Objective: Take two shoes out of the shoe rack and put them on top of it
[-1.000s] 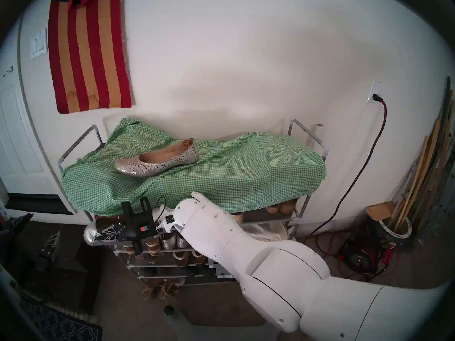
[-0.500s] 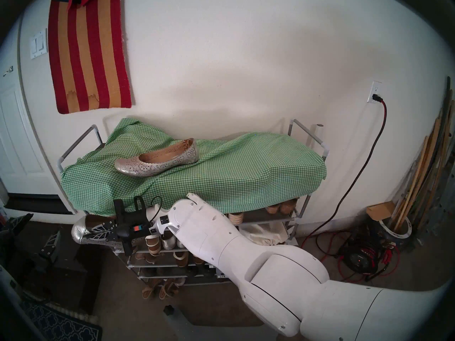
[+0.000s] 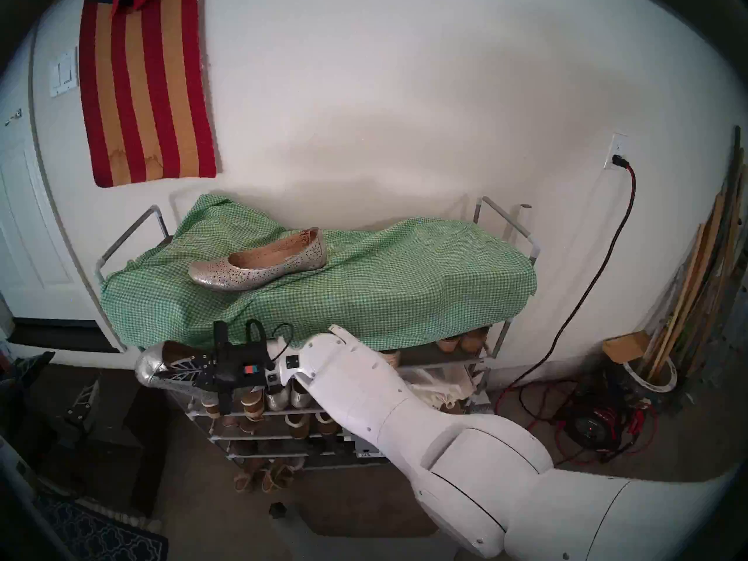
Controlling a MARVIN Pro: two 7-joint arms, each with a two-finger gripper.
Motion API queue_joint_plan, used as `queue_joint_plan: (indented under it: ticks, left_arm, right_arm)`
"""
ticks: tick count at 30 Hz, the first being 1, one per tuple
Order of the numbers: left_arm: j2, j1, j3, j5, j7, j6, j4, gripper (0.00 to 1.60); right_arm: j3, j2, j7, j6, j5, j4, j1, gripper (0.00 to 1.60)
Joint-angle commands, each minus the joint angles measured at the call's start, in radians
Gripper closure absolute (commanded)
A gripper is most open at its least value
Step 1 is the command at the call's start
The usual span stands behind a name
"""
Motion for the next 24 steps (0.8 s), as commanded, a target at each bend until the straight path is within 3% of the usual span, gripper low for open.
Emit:
queue_joint_plan:
  ticks: [1, 15, 24]
  left_arm:
    - [-0.003, -0.001, 0.002, -0.001, 0.000, 0.001, -0.006, 0.00]
    - [-0.006, -0.002, 0.001, -0.001, -0.002, 0.001, -0.006, 0.00]
    - [-0.008, -0.003, 0.001, -0.001, -0.003, 0.001, -0.006, 0.00]
  right_arm:
    - [0.028, 0.059, 0.031, -0.001, 0.051, -0.067, -0.001, 1.60]
    - [0.061, 0.125, 0.033, -0.001, 0.129, -0.226, -0.004, 1.60]
    - [-0.012, 0.107, 0.062, 0.000, 0.199, -0.329, -0.088, 1.60]
